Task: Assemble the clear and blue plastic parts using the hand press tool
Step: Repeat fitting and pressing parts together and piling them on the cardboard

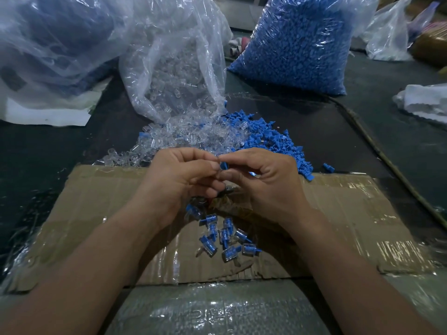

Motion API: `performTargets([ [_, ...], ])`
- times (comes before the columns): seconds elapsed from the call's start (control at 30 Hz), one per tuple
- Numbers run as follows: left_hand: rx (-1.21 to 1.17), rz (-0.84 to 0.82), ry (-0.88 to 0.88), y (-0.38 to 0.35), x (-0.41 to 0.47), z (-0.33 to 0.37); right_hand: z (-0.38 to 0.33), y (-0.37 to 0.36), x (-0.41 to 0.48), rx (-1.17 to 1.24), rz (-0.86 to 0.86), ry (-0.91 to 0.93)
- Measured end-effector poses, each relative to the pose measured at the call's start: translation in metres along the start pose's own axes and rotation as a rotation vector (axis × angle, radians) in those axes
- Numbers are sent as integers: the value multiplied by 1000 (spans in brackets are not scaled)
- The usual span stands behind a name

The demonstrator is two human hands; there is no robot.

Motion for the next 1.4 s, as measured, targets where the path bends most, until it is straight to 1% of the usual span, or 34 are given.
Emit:
performTargets([
  [0.2,2,-40,45,3,2,0,0,3,-1,-14,-34,-4],
  [0.5,-32,-95,71,3,3,1,0,7,0,-129,-51,91],
  [0.83,4,-70,93,4,3,0,-2,8,0,-172,-72,121],
  [1.1,76,-49,62,0,0,1,-5,7,0,-205,-68,148],
  [1.17,86,-35,56,1,0,0,-4,11,0,-220,-109,83],
  [1.23,63,-6,39,2,1,-2,-2,19,1,-210,-179,-128],
  [1.3,-18,30,11,3,2,-3,2,29,1,-182,-266,-339],
  [1.4,-68,74,-12,6,2,-3,9,39,1,-168,-463,-501],
])
Point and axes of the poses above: each hand's wrist, its own x-axis towards the middle knuckle, its own y-axis out of the back of the hand, z = x × y, the point moved 1 cm from there along x, towards the middle knuckle, and after that the axes turned 7 degrees about -z, right-handed, at the moved point
